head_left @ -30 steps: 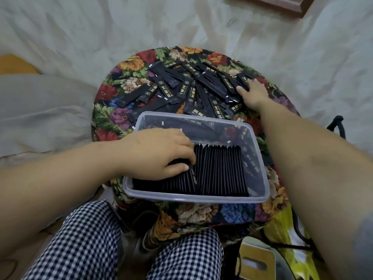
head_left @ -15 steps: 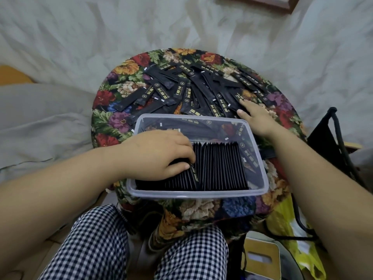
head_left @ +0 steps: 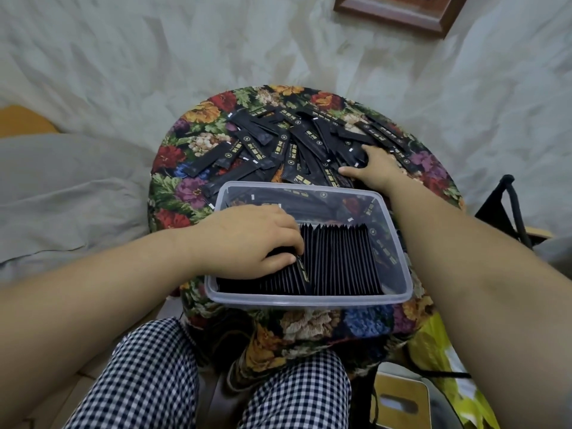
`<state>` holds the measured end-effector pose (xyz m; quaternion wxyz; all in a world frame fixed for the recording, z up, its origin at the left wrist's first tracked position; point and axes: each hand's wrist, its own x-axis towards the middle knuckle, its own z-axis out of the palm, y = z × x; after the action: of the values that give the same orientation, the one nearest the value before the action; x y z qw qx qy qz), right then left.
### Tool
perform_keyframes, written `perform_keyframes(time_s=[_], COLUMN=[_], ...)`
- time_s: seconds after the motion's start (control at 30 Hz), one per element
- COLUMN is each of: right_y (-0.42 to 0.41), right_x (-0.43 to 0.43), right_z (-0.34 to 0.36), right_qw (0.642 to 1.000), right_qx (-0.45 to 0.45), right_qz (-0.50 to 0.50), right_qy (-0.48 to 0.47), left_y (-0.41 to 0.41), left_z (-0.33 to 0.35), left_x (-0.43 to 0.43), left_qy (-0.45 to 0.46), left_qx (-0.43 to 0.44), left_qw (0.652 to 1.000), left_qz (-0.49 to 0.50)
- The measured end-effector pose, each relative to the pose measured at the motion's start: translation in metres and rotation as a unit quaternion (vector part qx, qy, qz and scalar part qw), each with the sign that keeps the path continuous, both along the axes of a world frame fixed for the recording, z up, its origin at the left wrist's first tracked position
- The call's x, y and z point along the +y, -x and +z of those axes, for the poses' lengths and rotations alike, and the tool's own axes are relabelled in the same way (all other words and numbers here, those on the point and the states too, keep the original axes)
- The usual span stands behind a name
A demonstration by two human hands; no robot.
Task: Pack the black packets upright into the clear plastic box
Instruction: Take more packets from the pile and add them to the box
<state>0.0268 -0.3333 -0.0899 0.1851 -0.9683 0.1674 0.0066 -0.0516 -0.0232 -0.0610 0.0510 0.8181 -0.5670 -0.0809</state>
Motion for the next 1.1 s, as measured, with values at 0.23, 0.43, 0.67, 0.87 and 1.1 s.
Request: perform_keyframes(time_s=[0.23, 0.43, 0.67, 0.87, 1.1], right_y=[0.0, 0.002, 0.019, 0.065, 0.16], right_x=[-0.011, -0.005, -0.004, 0.014, 0.08], right_z=[0.001, 0.019, 0.044, 0.075, 0.119], right_qw=[0.993, 0.988, 0.987, 0.966, 0.968], right_qx=[-0.05, -0.107, -0.115, -0.183, -0.126], right_qz=[-0.048, -0.035, -0.063, -0.069, 0.002], right_qy=[-0.091, -0.109, -0.094, -0.171, -0.218], left_y=[-0.002, -0.001, -0.001, 0.0, -0.001], left_z=[-0.004, -0.004, -0.003, -0.001, 0.002], left_x=[0.0, 0.001, 0.0, -0.002, -0.003], left_qy=[0.033, 0.045, 0.027, 0.012, 0.0], left_qx=[-0.003, -0.002, 0.004, -0.007, -0.01], left_qw=[0.999, 0.999, 1.0, 1.0, 1.0], left_qz=[-0.002, -0.006, 0.001, -0.001, -0.004])
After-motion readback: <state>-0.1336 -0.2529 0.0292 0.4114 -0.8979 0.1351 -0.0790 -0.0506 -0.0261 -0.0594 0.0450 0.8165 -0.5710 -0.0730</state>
